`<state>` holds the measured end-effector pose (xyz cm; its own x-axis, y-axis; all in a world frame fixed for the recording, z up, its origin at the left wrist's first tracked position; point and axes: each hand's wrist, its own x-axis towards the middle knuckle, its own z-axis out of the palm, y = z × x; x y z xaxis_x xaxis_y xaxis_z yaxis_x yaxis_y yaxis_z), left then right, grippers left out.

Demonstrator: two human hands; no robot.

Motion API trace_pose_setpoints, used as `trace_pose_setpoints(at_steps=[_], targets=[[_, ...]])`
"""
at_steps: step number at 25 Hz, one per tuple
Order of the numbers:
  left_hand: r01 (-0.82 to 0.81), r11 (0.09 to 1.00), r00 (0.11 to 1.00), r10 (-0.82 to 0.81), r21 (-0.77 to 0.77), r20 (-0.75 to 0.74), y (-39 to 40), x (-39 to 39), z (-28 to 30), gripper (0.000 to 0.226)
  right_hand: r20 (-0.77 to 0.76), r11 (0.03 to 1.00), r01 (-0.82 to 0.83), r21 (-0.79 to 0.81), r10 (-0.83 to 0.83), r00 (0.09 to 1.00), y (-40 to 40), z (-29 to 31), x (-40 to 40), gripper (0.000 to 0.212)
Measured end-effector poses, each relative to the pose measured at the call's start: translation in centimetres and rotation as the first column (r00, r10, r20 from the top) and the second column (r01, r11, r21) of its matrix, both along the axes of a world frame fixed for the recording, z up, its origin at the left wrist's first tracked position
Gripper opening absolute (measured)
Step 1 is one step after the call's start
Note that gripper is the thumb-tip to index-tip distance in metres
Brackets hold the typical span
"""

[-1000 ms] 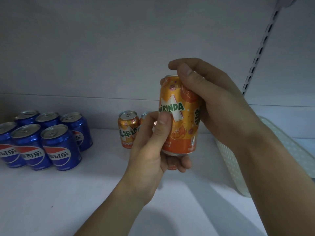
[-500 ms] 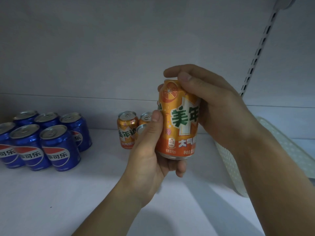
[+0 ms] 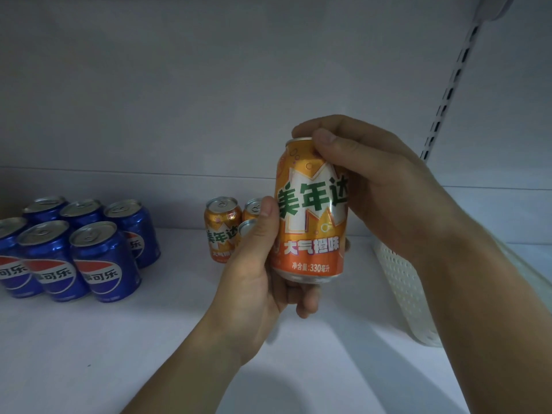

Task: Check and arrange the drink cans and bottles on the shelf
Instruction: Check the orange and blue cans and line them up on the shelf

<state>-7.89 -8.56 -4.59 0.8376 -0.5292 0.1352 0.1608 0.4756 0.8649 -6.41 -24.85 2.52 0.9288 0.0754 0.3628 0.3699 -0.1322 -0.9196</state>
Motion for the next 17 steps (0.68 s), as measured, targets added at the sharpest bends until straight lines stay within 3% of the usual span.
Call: trace_pose_setpoints(at_steps=[9,17], targets=[[0.088,0.994,0.996,-0.088,0.059,-0.003,0.3,-0.8,0.7,0.075,-0.232,0.973,0.155,-0.174,-0.193,0.953,0.6,0.0,-0.4,0.045],[0.006,0.987,1.0,-0.003,0.159,-0.019,0.6,-1.6,1.5,0.065,-0.3,0.957,0.101,-0.273,-0.184,0.936,0.9,0.4,-0.4,0.057]])
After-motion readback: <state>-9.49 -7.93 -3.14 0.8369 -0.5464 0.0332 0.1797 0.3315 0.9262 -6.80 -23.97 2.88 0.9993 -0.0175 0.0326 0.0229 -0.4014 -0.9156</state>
